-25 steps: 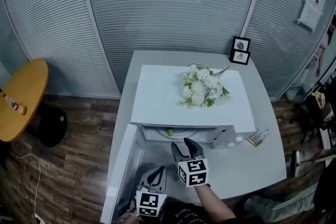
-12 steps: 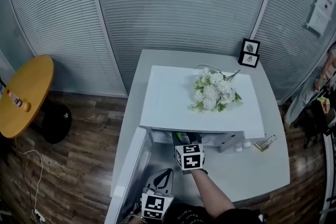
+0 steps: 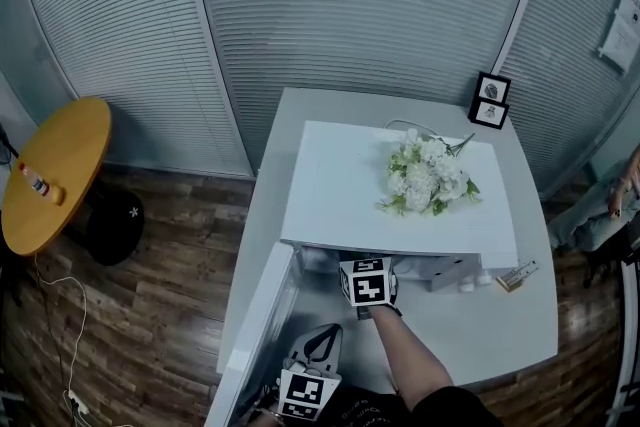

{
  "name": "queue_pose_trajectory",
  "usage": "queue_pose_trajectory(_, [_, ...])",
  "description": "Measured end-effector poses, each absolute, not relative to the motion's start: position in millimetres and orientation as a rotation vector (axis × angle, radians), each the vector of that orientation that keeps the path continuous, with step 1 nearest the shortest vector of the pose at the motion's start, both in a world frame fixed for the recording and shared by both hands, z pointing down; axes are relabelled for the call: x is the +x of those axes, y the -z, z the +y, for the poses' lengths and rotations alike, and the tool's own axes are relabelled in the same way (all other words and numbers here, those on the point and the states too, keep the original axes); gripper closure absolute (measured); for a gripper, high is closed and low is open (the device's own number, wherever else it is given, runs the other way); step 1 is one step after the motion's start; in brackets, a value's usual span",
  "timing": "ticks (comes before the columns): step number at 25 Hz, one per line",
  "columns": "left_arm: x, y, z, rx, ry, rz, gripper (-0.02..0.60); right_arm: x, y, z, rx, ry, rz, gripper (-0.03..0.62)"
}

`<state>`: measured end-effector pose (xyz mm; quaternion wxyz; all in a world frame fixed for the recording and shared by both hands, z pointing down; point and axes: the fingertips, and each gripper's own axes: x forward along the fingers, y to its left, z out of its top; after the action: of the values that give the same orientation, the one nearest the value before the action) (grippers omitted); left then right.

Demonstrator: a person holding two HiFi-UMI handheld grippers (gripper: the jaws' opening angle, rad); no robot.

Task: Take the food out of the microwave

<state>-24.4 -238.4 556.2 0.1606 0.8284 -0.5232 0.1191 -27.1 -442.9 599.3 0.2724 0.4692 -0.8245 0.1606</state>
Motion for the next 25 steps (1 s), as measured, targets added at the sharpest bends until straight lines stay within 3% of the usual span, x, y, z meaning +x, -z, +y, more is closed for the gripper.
queue_pose_trajectory(14, [-29.1,-558.1,-239.6,2.342,-0.322,-1.503,0.574,-31.3,-614.7,-442.1,1.18,-0.366,-2.074,0.401])
queue_pose_trajectory(25, [-27.7,-560.9,-236.3,2.352,-0.334,-1.492,0.574,-26.6,-609.4,-442.0,1.214,-0.365,-2.101,0.445])
